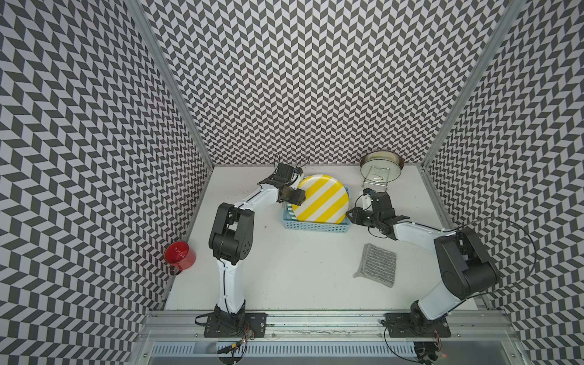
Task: Wipe the wet plate dry
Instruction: Pick up the plate from the bin.
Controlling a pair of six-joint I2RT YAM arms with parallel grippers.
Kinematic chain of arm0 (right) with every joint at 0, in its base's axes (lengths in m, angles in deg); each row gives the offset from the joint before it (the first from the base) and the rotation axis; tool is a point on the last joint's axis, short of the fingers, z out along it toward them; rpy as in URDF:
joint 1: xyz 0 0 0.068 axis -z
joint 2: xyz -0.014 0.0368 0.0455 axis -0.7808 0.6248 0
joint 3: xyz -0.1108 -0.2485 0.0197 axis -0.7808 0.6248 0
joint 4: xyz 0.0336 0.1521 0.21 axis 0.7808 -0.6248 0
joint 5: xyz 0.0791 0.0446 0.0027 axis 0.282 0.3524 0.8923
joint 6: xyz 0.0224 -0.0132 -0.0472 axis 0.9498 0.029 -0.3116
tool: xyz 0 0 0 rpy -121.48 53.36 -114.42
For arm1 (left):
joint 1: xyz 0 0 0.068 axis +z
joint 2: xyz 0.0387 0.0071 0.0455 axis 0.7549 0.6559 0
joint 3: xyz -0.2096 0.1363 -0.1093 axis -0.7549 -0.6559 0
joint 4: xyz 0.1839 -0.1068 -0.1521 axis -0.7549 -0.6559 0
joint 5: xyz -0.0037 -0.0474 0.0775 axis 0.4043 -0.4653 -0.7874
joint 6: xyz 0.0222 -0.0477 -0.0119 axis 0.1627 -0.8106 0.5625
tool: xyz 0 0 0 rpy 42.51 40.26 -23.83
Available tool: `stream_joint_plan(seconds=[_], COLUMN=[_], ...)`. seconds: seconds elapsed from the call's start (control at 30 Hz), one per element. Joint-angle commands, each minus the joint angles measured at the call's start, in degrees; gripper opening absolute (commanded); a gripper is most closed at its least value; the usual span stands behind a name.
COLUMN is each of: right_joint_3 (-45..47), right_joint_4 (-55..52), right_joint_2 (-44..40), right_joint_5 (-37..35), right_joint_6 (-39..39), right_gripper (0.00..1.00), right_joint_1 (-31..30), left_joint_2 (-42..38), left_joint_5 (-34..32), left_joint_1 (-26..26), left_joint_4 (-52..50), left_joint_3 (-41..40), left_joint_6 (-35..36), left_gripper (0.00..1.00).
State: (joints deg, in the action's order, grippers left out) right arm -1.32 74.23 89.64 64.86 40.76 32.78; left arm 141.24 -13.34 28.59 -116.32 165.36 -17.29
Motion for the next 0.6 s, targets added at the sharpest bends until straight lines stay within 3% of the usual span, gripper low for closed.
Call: stream_joint_plan(seconds=[0.0, 0.23, 0.57], right_joint_3=[-0.1, -0.7, -1.5], right_joint_4=[1.8, 1.5, 1.0], right_joint_2=[1.3, 2.2, 2.9], right_joint_5=[0.6, 1.0, 1.1], right_joint_6=[-1.9, -2.1, -1.9], right_gripper=[0.17, 0.02, 0.0], right_joint_1=[-0.6, -0.7, -0.8], left_joint_2=[1.4, 0.5, -1.2], left_joint_5=[5.7, 10.2, 14.9], left_joint_1=[-0.7, -0.6, -0.1], left_joint_4=[0.0, 2.0, 5.5], left_joint_3=[-1.5, -4.1, -7.6], left_joint_6=[1.0, 3.2, 6.9], left_gripper=[0.62, 0.58, 0.46])
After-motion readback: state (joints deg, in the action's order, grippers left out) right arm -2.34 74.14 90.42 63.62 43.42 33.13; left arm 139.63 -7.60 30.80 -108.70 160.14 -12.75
